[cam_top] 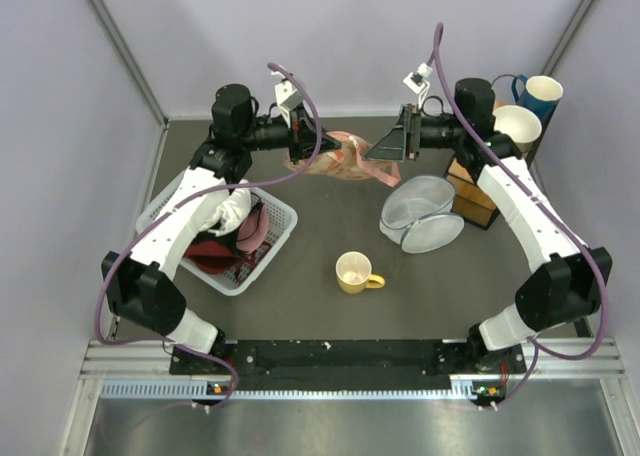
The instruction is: Unzip the laundry bag and remove the bra
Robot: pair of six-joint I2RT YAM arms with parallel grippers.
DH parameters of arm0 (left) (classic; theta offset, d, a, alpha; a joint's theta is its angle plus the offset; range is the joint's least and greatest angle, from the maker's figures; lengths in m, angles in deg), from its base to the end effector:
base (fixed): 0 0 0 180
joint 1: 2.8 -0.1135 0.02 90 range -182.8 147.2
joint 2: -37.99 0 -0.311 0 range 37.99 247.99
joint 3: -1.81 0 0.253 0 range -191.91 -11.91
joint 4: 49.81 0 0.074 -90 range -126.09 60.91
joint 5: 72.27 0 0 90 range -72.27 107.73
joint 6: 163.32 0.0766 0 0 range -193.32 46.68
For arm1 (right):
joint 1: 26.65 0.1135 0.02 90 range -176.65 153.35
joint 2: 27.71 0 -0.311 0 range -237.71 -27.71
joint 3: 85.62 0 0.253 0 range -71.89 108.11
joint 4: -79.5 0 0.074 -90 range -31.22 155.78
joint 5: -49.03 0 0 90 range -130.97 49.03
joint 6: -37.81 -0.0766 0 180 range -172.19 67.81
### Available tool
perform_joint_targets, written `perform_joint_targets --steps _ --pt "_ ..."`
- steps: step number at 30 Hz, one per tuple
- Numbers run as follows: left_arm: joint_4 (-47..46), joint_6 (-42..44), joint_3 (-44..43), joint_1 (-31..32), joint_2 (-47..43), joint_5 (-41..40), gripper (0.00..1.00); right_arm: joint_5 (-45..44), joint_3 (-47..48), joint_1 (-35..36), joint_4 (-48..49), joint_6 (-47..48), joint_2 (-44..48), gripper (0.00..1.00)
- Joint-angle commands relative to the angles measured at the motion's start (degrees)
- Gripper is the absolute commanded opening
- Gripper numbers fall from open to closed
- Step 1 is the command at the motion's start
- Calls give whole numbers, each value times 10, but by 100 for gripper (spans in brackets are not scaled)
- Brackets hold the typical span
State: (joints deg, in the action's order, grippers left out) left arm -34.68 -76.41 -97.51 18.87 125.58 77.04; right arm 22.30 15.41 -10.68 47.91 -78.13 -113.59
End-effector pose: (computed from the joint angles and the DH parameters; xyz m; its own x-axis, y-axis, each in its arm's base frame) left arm 0.3172 -0.1969 0.4690 -0.1082 0.0134 -0.9940 0.9818 0.1583 -0.1047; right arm 0.3137 0.1609 0.4591 -0.6591 0.0160 -0.7519 -0.7329 0.2110 0.6468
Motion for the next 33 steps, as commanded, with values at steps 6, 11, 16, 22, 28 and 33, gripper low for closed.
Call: perform_joint_targets --steps 6,11,16,22,28,33 --pt "-60 -6 7 0 -37 13 0 35 -37 2 232 -183 10 62" --pt "-46 3 3 0 -39 5 0 20 -34 3 254 -187 33 61" --pt "-55 -9 4 0 -37 6 0 27 -51 13 307 -221 41 59" --pt "-54 -7 6 0 -36 3 0 31 -54 19 311 -217 67 57" --pt "-57 -12 3 0 -36 -1 0 39 -59 43 269 -185 55 56" --pt "-55 -11 6 0 -37 -1 0 46 -78 68 261 -178 43 57"
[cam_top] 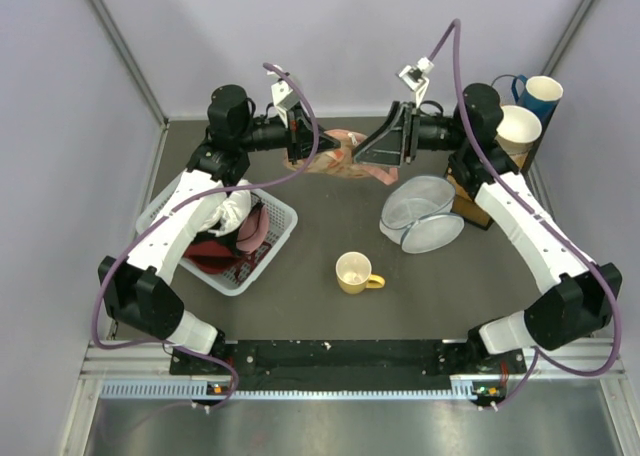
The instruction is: Unzip the laundry bag and remove the bra
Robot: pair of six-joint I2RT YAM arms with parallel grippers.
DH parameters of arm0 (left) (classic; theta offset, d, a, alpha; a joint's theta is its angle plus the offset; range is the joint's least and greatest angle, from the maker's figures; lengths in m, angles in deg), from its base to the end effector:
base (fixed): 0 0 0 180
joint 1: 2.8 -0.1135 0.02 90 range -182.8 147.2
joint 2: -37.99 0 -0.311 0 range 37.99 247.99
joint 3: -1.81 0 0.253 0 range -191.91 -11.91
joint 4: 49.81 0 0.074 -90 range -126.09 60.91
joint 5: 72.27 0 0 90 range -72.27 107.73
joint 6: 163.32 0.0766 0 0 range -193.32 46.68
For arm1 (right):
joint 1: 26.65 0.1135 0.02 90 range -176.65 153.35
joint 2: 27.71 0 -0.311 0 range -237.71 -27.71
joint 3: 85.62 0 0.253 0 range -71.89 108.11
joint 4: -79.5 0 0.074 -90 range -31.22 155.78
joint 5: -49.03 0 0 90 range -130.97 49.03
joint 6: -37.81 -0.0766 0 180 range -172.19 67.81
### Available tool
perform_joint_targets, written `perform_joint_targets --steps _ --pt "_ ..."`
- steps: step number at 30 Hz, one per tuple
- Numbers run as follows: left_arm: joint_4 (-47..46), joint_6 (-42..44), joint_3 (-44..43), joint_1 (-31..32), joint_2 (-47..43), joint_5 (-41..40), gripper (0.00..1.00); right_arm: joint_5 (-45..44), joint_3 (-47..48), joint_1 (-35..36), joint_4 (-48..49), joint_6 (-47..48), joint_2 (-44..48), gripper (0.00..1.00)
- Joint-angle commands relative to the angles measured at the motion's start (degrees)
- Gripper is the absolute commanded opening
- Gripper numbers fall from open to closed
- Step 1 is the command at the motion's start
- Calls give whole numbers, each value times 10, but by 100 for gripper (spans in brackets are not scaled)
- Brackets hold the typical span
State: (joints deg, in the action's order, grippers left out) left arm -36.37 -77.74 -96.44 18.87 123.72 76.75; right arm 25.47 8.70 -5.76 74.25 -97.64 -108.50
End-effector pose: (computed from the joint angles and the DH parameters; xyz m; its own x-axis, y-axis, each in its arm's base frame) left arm 0.3077 -0.1929 0.4767 -0.0909 -0.0066 -0.9958 0.9826 0.1618 -0.0908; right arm 0.2737 0.1796 0.4947 -0.6111 0.0716 -0.7883 -0.7904 -0.0015 0.6126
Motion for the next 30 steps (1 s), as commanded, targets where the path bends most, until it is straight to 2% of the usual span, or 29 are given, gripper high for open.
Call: perform_joint_targets --steps 1,12,16,30 --pt "-40 2 -5 0 -19 2 0 12 -13 19 1 16 -10 57" --pt "-45 0 -5 0 -27 6 0 -9 19 15 1 16 -66 58" --pt "-44 1 0 0 -29 9 0 -13 29 9 35 -12 -75 57" --pt "-46 3 4 0 -25 14 0 -9 49 4 54 -32 -69 53"
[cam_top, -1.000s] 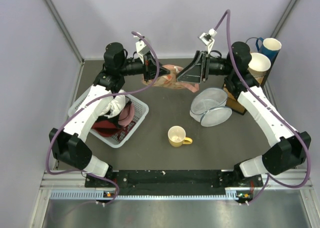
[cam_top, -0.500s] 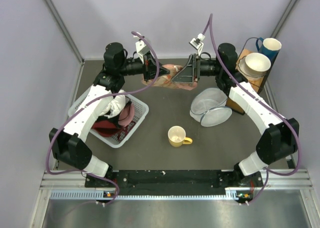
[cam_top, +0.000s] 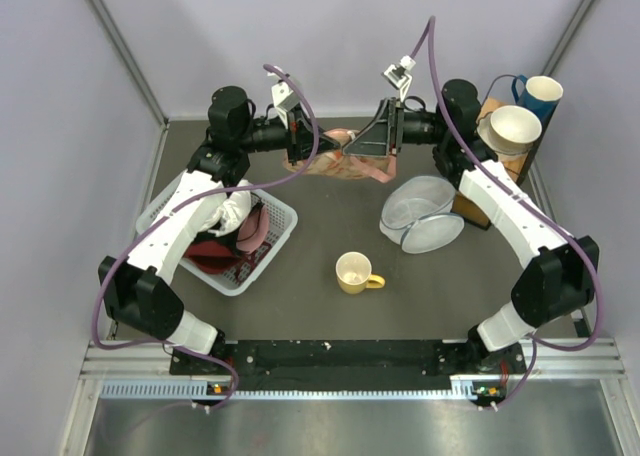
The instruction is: Unzip the laundry bag and remove the bra
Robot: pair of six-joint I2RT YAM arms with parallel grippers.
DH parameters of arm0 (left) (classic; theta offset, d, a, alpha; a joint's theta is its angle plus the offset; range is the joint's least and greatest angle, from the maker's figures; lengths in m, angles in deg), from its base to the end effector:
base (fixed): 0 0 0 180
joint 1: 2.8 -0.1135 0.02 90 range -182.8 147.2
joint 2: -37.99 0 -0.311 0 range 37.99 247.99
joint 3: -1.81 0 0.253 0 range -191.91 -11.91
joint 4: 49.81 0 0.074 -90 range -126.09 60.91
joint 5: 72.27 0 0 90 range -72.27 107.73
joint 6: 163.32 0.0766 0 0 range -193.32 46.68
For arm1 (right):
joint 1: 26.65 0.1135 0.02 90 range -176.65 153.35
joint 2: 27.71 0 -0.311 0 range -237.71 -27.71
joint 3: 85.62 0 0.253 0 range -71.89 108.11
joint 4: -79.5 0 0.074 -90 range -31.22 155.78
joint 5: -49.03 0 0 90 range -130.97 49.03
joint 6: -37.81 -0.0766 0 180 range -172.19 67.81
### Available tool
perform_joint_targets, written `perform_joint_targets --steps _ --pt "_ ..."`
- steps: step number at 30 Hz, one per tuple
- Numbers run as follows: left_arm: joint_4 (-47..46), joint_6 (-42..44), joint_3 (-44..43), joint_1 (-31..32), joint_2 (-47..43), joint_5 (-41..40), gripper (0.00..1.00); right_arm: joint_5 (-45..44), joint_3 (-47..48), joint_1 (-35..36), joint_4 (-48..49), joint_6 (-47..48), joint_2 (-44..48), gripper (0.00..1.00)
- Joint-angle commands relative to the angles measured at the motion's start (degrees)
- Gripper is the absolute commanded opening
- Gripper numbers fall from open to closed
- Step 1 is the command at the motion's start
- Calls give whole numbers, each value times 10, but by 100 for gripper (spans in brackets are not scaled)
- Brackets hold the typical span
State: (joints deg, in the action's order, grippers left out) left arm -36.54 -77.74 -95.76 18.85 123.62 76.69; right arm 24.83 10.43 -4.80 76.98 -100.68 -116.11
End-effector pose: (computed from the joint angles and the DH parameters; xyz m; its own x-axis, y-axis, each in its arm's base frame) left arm 0.3079 -0.1928 0.4733 -0.0975 -0.0040 -0.9952 0.9818 0.1634 -0.0969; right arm 0.3147 0.2015 0.4675 -0.6907 0.0538 -0.7212 -0.7221 0.0032 0.6918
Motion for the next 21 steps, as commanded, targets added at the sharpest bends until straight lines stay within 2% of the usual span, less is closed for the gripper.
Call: perform_joint_targets --steps 1,3,5,6,9,14,21 --pt "-46 3 -3 1 -24 14 0 -3 32 -7 27 -1 6 52" --pt "-45 3 -3 1 -26 13 0 -3 30 -8 27 -2 2 48" --pt "-43 6 -2 1 -27 14 0 -7 28 -9 28 -2 2 39" --pt "-42 6 -1 0 -27 15 0 -8 27 -10 27 -2 2 27" --pt "-36 12 -1 1 -30 18 0 -16 20 -17 26 -3 2 0" --pt "-28 25 1 -5 -40 21 0 -2 -13 -36 44 -6 6 0" --pt "-34 18 -6 -23 -52 31 0 33 -92 -74 127 -45 10 0"
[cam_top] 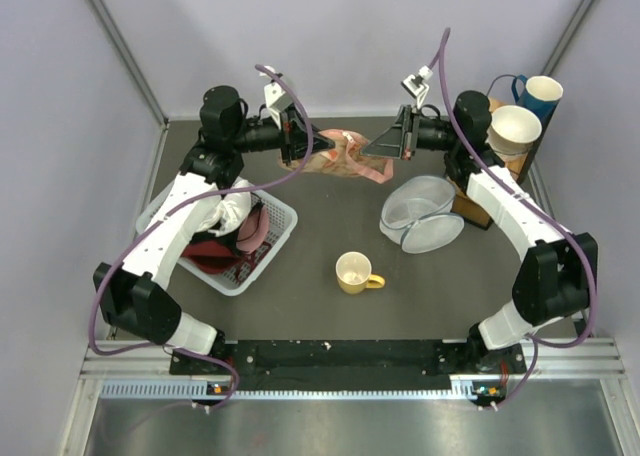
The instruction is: Unzip the laundry bag and remove the bra
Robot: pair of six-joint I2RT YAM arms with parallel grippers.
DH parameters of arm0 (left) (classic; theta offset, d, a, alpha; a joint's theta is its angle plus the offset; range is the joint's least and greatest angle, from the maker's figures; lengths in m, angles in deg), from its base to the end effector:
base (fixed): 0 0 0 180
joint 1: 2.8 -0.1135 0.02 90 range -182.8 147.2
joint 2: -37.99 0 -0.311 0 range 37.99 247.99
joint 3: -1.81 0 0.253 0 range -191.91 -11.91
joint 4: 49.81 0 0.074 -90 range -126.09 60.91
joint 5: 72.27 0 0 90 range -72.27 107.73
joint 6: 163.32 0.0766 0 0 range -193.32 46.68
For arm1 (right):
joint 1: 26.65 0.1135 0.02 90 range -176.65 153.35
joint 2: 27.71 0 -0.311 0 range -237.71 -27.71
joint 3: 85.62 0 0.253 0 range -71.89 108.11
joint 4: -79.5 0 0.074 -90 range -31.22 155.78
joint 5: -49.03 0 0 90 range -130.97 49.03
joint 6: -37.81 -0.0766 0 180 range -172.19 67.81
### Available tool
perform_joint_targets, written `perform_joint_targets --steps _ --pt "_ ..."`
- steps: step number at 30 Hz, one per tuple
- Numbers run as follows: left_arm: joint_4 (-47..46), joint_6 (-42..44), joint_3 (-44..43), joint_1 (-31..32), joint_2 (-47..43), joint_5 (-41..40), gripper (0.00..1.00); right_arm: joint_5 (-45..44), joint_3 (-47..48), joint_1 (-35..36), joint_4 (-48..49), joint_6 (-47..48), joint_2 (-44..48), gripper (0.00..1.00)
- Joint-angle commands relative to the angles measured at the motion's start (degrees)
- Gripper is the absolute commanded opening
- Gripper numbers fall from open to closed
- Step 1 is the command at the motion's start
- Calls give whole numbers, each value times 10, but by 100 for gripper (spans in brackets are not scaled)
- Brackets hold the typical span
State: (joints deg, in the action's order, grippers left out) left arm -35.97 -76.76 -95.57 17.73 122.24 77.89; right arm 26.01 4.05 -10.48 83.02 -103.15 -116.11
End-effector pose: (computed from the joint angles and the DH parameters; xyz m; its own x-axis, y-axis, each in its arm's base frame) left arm 0.3020 -0.1840 0.4790 -0.0708 -0.0054 -0.9975 0.9843 0.1618 -0.0707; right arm 0.3337 0.1702 0.4387 -0.7182 0.1080 -0.6874 -0.6857 0.0576 0.7256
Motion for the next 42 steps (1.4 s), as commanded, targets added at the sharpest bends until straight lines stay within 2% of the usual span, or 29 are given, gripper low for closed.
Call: perform_joint_targets --steps 1,3,4,5,6,7,10,11,13,19,34,42 --pt "-42 8 -7 -13 -39 20 0 20 -38 -21 71 -21 13 0" --pt "-42 7 -7 -14 -41 20 0 21 -36 -19 65 -9 21 0" --pt "-42 3 -7 -14 -40 20 0 5 -13 -14 -13 31 36 0" --pt "-41 2 -6 -14 -38 16 0 -4 -2 -11 -52 86 52 15" --pt "-41 1 -6 -14 -37 16 0 -12 9 -8 -83 111 61 24" --pt "-41 -1 -5 -14 -35 16 0 -35 27 -4 -120 127 68 27" --pt "-45 -6 -2 -14 -35 13 0 -46 33 -1 -107 119 89 35" --pt "-49 -8 1 -14 -35 12 0 -46 34 1 -93 107 89 43" --pt "-53 -12 1 -14 -32 14 0 -43 46 10 -91 104 85 50" --pt "-57 -17 2 -13 -36 16 0 -20 75 42 -36 51 43 51" --pt "-60 -17 6 -13 -38 21 0 -29 108 66 -34 46 -3 53" --pt "-63 -18 8 -13 -36 23 0 -33 126 65 -26 36 -8 47"
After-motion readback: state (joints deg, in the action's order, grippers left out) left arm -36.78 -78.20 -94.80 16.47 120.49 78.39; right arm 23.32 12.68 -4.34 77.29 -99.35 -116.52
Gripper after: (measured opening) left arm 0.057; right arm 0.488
